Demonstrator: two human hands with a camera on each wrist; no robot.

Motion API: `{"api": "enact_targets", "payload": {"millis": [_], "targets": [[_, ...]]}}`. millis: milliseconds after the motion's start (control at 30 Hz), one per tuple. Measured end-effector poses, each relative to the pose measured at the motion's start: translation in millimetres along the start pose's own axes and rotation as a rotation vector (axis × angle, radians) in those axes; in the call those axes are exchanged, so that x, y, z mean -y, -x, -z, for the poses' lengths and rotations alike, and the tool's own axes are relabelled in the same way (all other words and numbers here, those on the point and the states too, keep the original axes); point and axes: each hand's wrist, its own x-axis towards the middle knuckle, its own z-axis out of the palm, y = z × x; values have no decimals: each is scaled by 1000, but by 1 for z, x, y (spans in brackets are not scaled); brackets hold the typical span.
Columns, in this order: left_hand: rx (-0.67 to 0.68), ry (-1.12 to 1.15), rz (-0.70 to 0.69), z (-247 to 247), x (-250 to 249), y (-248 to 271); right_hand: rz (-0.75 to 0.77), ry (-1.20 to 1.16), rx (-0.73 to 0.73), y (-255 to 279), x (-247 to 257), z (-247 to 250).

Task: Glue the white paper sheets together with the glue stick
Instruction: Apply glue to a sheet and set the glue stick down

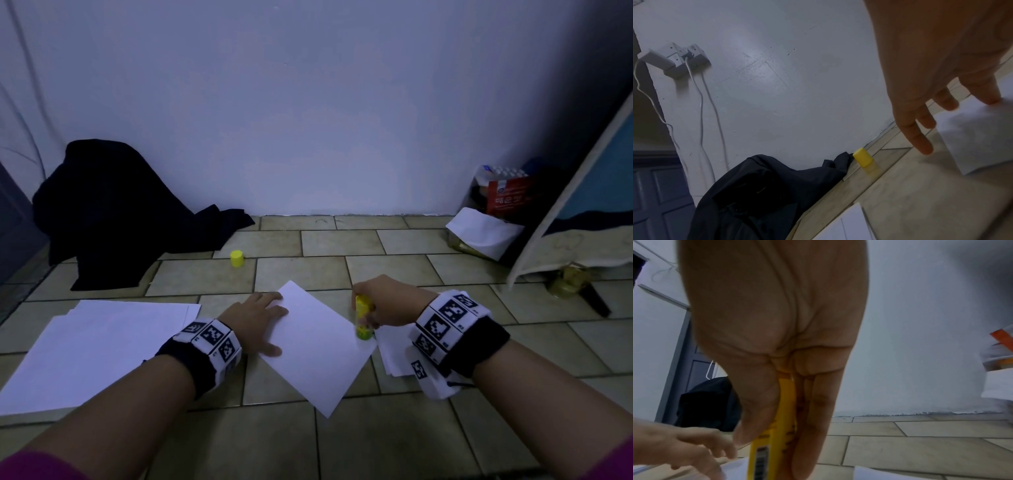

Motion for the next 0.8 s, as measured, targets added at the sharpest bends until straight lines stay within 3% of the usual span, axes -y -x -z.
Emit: {"api": "enact_targets", "payload": {"millis": [233, 467, 633, 800], "targets": [[66, 4, 19, 2, 2, 7, -53, -172, -8, 3, -15, 6], [44, -51, 19, 1, 7, 19, -44, -1131, -386, -6, -25, 21], [-23, -78, 39, 2, 2, 28, -30, -1556, -393, -23, -16, 9], [-88, 36, 84, -7, 12, 33, 28, -1961, -250, -47, 1, -6]]}}
